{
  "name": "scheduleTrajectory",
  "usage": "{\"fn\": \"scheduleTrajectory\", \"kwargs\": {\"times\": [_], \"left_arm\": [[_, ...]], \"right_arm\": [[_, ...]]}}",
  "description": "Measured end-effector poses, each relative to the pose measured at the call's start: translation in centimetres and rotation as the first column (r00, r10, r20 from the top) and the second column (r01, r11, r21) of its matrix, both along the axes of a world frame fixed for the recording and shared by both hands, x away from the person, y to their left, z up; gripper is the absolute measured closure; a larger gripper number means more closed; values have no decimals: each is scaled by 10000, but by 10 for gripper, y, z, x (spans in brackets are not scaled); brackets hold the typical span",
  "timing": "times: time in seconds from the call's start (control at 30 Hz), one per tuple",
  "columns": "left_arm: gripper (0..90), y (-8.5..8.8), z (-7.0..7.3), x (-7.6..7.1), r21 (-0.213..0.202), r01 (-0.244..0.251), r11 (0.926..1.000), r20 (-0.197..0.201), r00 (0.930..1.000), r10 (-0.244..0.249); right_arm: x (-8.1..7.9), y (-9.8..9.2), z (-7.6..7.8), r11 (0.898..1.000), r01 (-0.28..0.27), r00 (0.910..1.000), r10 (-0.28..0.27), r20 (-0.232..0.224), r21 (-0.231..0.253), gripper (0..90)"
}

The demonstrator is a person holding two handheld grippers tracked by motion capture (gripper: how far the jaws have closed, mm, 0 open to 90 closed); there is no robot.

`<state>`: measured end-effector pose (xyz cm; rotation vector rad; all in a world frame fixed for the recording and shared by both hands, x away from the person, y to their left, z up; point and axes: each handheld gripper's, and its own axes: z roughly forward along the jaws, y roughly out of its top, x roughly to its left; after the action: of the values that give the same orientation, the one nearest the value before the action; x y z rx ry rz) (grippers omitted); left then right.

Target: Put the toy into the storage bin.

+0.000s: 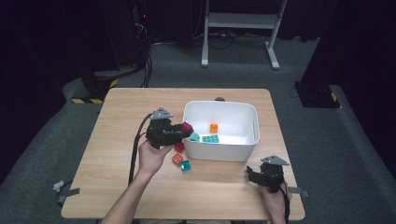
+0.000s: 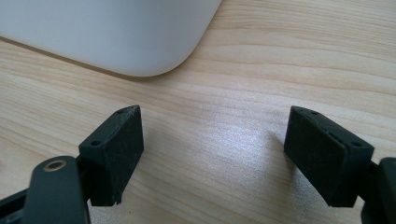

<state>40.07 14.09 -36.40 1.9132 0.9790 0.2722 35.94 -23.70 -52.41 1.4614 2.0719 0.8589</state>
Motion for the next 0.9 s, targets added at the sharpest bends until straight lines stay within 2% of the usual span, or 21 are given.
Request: {"fn": "scheduleTrajectory", "kwargs": {"times": [0.17,0.33,0.4,0.7,0.77,0.8,0.9], "left_arm": [[585,-15,4,11,47,272,9996,132,9995,-273],[585,-29,1,22,89,456,9989,11,9990,-456],[584,-36,-1,27,265,541,9982,68,9985,-543],[583,-41,-8,38,256,528,9983,-121,9985,-525],[583,-42,-8,39,323,549,9980,-93,9985,-547],[583,-44,-8,38,560,523,9971,18,9986,-525],[578,-44,-10,37,739,438,9963,18,9990,-440]], "right_arm": [[0,0,0,10000,-3,10000,3,1,-2,200],[0,0,0,10000,-24,10000,24,2,-7,201],[0,0,0,10000,-26,10000,26,3,-5,201],[0,0,0,10000,-39,10000,39,5,-5,201],[0,0,0,10000,-39,10000,39,4,-5,202],[0,0,0,10000,-37,10000,37,2,-3,201],[0,0,0,10000,-39,10000,39,1,-3,201]]}}
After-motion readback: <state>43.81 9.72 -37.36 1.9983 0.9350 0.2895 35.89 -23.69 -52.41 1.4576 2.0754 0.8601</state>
